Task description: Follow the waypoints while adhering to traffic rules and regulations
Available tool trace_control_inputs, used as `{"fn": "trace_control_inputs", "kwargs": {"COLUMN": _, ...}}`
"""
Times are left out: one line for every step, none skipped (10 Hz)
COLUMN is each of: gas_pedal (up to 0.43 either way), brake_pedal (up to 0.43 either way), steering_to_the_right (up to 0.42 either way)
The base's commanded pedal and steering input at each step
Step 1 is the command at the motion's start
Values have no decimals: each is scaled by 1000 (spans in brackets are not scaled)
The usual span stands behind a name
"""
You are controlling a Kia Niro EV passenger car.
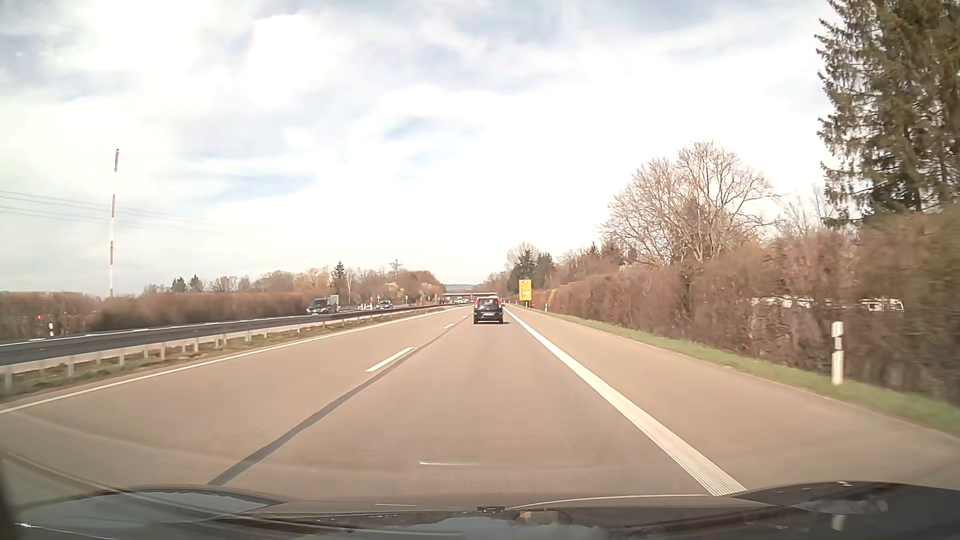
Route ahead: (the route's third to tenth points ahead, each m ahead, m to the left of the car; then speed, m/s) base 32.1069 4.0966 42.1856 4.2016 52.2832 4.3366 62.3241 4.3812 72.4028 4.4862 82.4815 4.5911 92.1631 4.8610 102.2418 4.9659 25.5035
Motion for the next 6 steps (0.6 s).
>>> {"fn": "trace_control_inputs", "kwargs": {"gas_pedal": 197, "brake_pedal": 0, "steering_to_the_right": 0}}
{"fn": "trace_control_inputs", "kwargs": {"gas_pedal": 197, "brake_pedal": 0, "steering_to_the_right": 0}}
{"fn": "trace_control_inputs", "kwargs": {"gas_pedal": 197, "brake_pedal": 0, "steering_to_the_right": 0}}
{"fn": "trace_control_inputs", "kwargs": {"gas_pedal": 197, "brake_pedal": 0, "steering_to_the_right": -1}}
{"fn": "trace_control_inputs", "kwargs": {"gas_pedal": 197, "brake_pedal": 0, "steering_to_the_right": -1}}
{"fn": "trace_control_inputs", "kwargs": {"gas_pedal": 197, "brake_pedal": 0, "steering_to_the_right": -1}}
